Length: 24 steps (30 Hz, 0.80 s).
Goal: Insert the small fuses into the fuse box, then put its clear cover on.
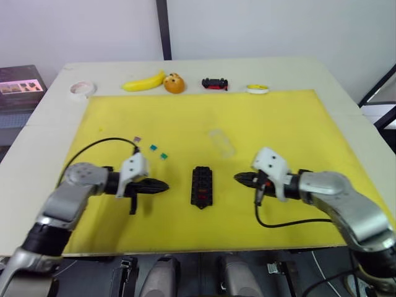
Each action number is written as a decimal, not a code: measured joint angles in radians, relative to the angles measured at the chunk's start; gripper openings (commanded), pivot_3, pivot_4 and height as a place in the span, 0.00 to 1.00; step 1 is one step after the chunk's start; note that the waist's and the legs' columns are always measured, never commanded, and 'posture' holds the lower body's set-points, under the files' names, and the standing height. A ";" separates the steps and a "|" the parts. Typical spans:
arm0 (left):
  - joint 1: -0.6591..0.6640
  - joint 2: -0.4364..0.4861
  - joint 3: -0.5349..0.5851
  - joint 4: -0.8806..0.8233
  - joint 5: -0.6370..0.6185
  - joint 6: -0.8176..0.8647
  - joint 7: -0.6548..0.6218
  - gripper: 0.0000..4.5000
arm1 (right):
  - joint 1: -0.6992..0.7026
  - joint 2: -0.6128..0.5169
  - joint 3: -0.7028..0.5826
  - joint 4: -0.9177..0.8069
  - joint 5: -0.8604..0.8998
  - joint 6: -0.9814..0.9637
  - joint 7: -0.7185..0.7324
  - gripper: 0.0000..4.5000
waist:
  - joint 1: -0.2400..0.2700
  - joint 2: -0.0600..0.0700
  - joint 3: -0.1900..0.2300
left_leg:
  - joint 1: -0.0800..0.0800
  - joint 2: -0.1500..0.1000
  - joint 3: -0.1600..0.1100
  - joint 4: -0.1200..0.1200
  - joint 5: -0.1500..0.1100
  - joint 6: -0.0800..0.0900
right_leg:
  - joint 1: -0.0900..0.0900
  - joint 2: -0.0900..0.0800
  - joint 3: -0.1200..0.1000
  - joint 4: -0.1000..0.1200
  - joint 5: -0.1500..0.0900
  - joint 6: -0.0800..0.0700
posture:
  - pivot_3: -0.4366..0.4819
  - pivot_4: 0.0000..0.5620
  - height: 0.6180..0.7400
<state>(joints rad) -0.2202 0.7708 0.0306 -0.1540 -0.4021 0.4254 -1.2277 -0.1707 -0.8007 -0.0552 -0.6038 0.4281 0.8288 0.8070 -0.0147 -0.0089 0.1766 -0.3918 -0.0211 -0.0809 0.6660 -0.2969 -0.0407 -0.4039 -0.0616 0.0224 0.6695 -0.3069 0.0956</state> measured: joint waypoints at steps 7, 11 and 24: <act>0.347 0.003 0.431 -0.127 -0.209 0.232 0.170 1.00 | 0.264 -0.064 -0.476 0.000 0.178 0.008 0.145 1.00 | 0.002 0.000 0.000 | 0.004 0.001 0.000 0.000 -0.001 0.002 | 0.006 -0.001 0.000 -0.003 0.000 0.000 | 0.48 0.27 1.00; 0.484 -0.019 0.683 -0.119 -0.313 0.339 0.246 1.00 | 0.373 -0.092 -0.629 0.062 0.185 -0.029 0.229 1.00 | 0.001 0.000 0.000 | 0.009 0.001 0.001 -0.001 -0.002 0.003 | 0.011 -0.001 0.000 -0.004 0.000 0.000 | 0.48 0.27 1.00; 0.419 -0.105 0.735 -0.186 -0.607 0.578 0.506 1.00 | 0.155 -0.118 -0.439 0.060 0.237 -0.048 0.160 1.00 | 0.000 0.001 -0.001 | 0.018 0.002 0.002 -0.002 -0.003 0.003 | 0.018 -0.003 0.003 -0.004 0.000 0.000 | 0.48 0.27 1.00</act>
<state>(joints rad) 0.1984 0.6659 0.7658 -0.3404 -1.0087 1.0036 -0.7221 -0.0153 -0.9185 -0.4946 -0.5439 0.6656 0.7804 0.9672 -0.0147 -0.0080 0.1757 -0.3742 -0.0193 -0.0789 0.6643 -0.2994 -0.0376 -0.3861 -0.0642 0.0252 0.6651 -0.3073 0.0955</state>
